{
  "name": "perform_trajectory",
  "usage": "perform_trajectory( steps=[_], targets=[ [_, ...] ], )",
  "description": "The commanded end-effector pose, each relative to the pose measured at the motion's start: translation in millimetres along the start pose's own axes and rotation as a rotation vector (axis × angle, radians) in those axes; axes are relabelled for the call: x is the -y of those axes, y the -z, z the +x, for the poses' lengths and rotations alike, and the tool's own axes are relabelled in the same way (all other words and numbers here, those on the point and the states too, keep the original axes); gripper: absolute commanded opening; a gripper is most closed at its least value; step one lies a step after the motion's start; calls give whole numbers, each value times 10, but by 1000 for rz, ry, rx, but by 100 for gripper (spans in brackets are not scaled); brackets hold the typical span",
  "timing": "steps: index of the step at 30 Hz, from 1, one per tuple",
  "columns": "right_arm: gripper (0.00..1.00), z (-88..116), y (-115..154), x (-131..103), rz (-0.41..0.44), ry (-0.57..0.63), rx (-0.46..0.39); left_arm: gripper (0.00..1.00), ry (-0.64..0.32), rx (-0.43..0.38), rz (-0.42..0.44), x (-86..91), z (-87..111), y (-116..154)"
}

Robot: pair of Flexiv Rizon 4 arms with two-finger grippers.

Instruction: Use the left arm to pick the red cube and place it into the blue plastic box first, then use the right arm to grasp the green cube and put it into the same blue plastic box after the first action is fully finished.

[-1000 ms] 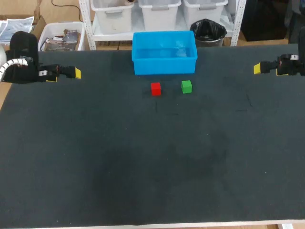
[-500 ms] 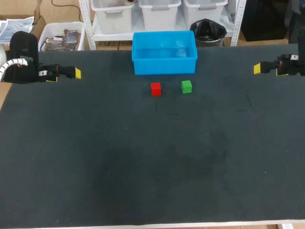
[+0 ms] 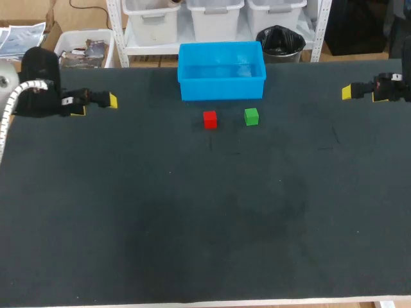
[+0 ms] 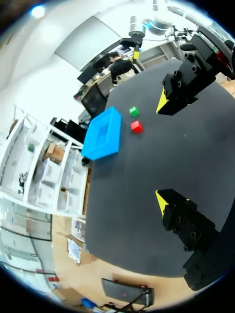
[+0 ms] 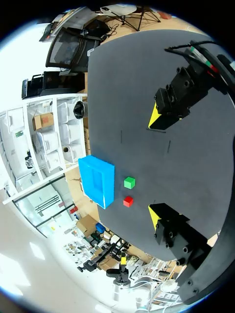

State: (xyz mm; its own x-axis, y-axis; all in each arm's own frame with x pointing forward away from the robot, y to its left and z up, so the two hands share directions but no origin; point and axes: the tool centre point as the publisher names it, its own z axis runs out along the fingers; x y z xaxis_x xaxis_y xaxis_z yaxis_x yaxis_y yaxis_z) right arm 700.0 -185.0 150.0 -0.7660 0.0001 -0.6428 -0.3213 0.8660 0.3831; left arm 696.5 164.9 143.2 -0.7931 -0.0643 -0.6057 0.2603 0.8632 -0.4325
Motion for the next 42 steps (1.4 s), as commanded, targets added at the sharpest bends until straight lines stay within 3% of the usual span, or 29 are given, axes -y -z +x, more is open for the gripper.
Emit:
perform_trajectory(
  steps=[1,20,25,33,42],
  targets=[
    [100,0,0,0,0,0,0,100,24,-11,-85,152,-56,-134],
    [100,0,0,0,0,0,0,100,35,-116,-291,610,-316,-512],
    [100,0,0,0,0,0,0,100,62,-158,-366,739,-312,-705],
    [100,0,0,0,0,0,0,100,31,-222,-413,960,-283,-975],
    [100,0,0,0,0,0,0,100,42,-264,-466,1045,-294,-1212]
  ],
)
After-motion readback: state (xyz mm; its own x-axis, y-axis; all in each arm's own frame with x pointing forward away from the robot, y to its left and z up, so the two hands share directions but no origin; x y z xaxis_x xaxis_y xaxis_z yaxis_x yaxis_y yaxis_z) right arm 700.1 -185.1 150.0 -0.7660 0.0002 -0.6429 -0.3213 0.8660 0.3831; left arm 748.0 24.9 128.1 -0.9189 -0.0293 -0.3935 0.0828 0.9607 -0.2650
